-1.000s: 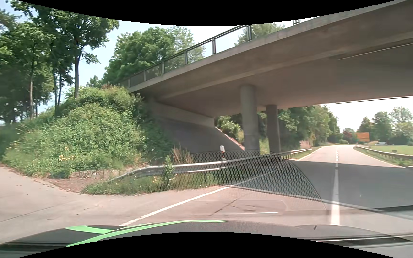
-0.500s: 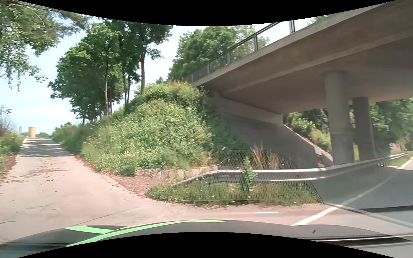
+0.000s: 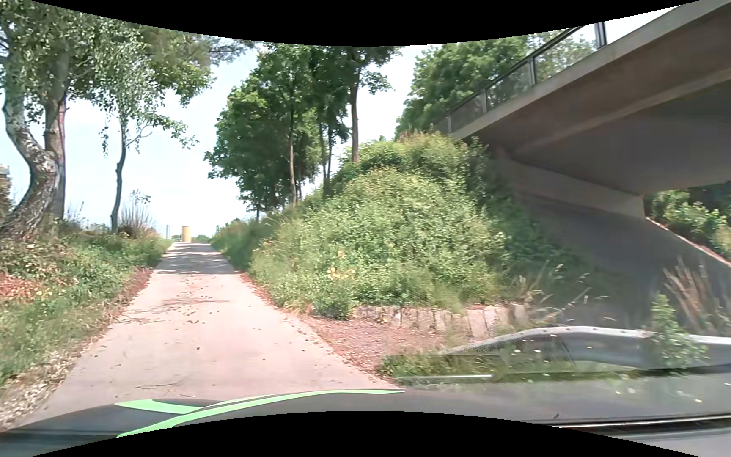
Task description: Follow the waypoints while adhering to traffic rules and regulations
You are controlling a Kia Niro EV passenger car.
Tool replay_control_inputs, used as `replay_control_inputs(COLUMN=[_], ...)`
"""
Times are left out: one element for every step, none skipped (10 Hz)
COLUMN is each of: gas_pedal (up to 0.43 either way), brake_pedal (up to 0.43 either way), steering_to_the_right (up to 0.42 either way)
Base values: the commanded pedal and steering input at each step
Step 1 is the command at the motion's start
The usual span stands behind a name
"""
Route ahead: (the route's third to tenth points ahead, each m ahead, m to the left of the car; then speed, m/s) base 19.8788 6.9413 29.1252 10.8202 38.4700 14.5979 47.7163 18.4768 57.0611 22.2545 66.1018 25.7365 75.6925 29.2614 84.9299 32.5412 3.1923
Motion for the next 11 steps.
replay_control_inputs(gas_pedal=[0.020,0.020,0.028,0.028,0.039,0.067,0.118,0.169,0.177,0.228,0.248], brake_pedal=[0.000,0.000,0.000,0.000,0.000,0.000,0.000,0.000,0.000,0.000,0.000], steering_to_the_right=[-0.546,-0.516,-0.475,-0.444,-0.417,-0.383,-0.333,-0.281,-0.247,-0.230,-0.213])
